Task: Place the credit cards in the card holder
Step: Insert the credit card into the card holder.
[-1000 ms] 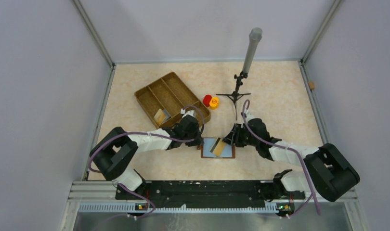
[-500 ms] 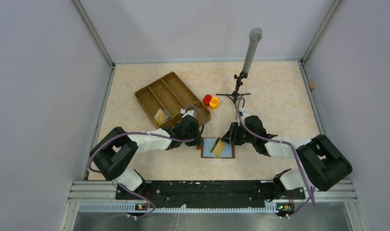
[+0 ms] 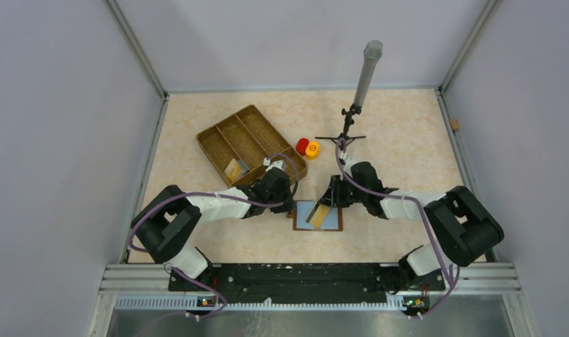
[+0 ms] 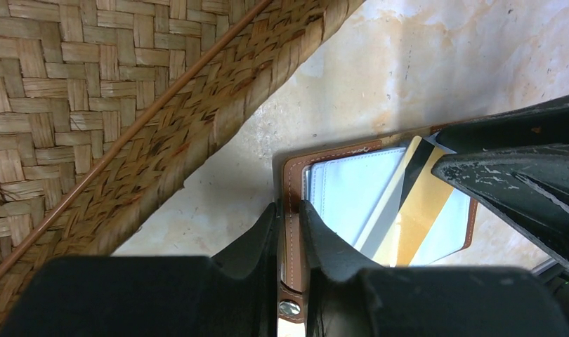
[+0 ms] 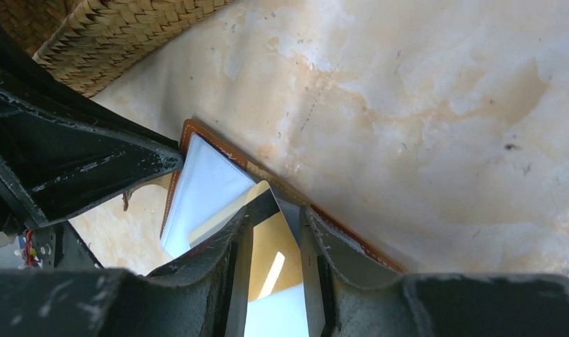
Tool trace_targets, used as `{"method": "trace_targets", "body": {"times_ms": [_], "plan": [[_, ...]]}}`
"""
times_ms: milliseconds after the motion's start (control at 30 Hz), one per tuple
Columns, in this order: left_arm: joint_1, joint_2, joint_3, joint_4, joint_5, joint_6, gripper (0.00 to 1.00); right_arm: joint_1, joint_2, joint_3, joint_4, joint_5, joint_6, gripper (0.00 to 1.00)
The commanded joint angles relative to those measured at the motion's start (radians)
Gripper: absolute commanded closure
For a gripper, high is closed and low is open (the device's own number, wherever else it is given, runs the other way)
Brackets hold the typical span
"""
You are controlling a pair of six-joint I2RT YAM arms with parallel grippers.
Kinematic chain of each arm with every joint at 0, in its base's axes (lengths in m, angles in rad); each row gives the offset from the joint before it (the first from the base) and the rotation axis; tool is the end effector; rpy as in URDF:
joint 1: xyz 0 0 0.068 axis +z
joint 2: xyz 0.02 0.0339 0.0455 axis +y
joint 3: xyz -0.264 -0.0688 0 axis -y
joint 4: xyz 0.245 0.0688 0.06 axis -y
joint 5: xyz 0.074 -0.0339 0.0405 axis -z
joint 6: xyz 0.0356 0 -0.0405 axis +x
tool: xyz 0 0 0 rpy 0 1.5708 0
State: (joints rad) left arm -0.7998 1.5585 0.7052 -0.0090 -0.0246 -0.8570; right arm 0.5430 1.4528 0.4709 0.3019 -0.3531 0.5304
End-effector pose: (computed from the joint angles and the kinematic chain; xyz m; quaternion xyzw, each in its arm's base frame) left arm 0.2058 -0.2105 0.1491 -0.0311 0.9373 -0.2478 0.2430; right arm 0.2149 0.1441 0.1377 -0.0813 0.8879 0.3531 0.2834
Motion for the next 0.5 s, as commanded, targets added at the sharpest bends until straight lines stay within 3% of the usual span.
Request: {"method": "trace_targets", "body": {"times_ms": [0,167,267,467], "plan": [[0.002,0.018,0.006,-0.07,-0.042,0.03,0.82,0.011,0.056,0.064,-0.073,-0.03,-0.101,0.71],[0.001,0.018,0.004,-0.071,-0.044,0.03,0.82,0.011,0.078,0.069,-0.084,-0.05,-0.12,0.82],[0.002,0.023,0.005,-0.069,-0.042,0.027,0.82,0.019,0.071,0.068,-0.096,-0.059,-0.137,0.93],[0.002,0.036,0.016,-0.066,-0.038,0.027,0.82,0.033,0.066,0.083,-0.149,-0.077,-0.192,0.99]]}}
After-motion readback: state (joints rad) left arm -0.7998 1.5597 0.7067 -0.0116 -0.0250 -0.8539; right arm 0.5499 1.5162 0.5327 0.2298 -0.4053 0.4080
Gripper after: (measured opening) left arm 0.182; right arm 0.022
